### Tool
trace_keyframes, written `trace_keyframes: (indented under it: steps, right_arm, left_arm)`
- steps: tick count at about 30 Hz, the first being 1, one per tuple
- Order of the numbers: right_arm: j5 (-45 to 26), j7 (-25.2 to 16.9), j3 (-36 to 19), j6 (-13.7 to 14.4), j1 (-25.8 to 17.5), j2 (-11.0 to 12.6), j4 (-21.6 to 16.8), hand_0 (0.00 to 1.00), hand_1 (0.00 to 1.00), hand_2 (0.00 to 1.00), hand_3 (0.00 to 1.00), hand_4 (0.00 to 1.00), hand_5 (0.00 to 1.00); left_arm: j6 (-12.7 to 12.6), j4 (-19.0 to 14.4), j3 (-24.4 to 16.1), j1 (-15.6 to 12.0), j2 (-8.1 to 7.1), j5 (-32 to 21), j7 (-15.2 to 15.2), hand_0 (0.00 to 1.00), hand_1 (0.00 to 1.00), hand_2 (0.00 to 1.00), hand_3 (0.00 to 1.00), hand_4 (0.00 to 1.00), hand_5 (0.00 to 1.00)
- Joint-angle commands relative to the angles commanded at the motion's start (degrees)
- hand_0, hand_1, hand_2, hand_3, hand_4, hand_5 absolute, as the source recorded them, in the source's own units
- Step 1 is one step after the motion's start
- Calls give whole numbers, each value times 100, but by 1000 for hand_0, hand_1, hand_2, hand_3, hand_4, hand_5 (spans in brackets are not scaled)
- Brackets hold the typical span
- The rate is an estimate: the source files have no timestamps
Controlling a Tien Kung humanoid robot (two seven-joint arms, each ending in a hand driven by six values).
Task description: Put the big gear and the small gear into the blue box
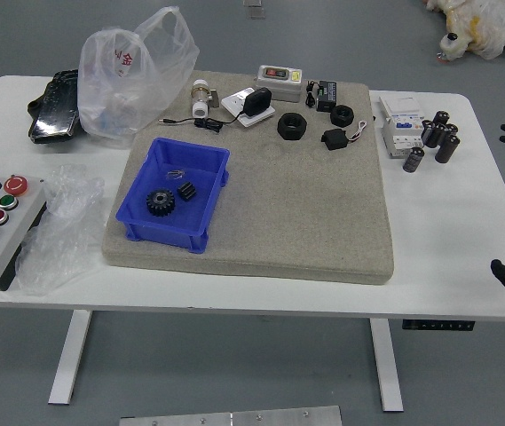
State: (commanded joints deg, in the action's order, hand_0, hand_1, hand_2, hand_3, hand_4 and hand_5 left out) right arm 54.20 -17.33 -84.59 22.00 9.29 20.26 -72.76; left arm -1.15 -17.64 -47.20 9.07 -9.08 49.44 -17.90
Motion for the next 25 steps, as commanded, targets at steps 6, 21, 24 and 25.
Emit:
trace_keyframes:
  steps: [6,21,24,25]
  right_arm:
    - [-33,-33,-119,-13,-66,-34,-18,471,491,571,620,834,552]
    - [-348,-166,-11,-147,-17,-99,-79,464,486,569,619,825,549]
    - [-370,-180,-14,-158,7,-88,-110,459,478,559,618,821,547]
    - [-381,-185,-10,-162,23,-83,-115,459,478,559,618,821,547]
  left_arm:
    - [-59,-1,-68,9,10,74,27,647,263,355,686,689,327]
    - [-173,2,-72,49,-11,136,196,653,445,500,689,690,322]
    - [-165,7,-64,69,6,141,214,654,475,516,691,690,322]
    - [-165,11,-72,81,11,160,222,654,475,516,691,690,322]
